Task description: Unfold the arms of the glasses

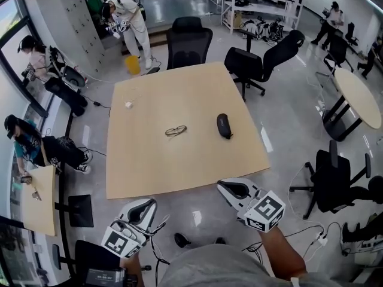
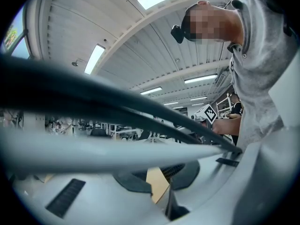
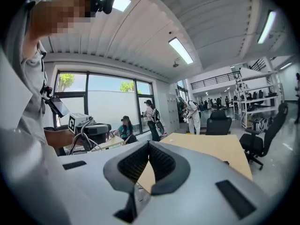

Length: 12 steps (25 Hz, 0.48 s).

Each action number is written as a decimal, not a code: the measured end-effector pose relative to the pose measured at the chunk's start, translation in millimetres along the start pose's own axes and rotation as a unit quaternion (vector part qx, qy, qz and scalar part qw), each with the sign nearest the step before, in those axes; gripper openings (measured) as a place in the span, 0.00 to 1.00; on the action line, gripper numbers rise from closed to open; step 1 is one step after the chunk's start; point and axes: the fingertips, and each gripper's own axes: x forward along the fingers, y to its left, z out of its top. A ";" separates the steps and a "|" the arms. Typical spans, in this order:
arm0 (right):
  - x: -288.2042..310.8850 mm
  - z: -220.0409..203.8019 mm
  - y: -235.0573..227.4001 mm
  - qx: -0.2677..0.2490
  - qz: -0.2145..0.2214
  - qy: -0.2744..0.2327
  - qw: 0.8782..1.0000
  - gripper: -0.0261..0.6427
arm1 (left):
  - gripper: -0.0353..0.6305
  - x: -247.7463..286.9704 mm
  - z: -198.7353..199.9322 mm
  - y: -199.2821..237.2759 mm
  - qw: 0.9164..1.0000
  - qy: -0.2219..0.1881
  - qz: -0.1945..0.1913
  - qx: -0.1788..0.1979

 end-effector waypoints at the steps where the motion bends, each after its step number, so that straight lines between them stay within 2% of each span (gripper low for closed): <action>1: 3.7 4.2 0.1 -0.001 -0.006 -0.004 1.000 0.05 | 0.08 -5.3 1.1 7.4 1.000 0.000 0.001 0.001; 6: 34.1 16.7 8.2 -0.001 -0.029 -0.008 1.000 0.05 | 0.08 -39.8 4.2 48.1 1.000 -0.003 0.004 -0.010; 12: 89.2 40.3 28.1 -0.012 -0.052 -0.019 0.998 0.05 | 0.08 -90.5 3.1 103.4 1.000 0.005 0.003 -0.006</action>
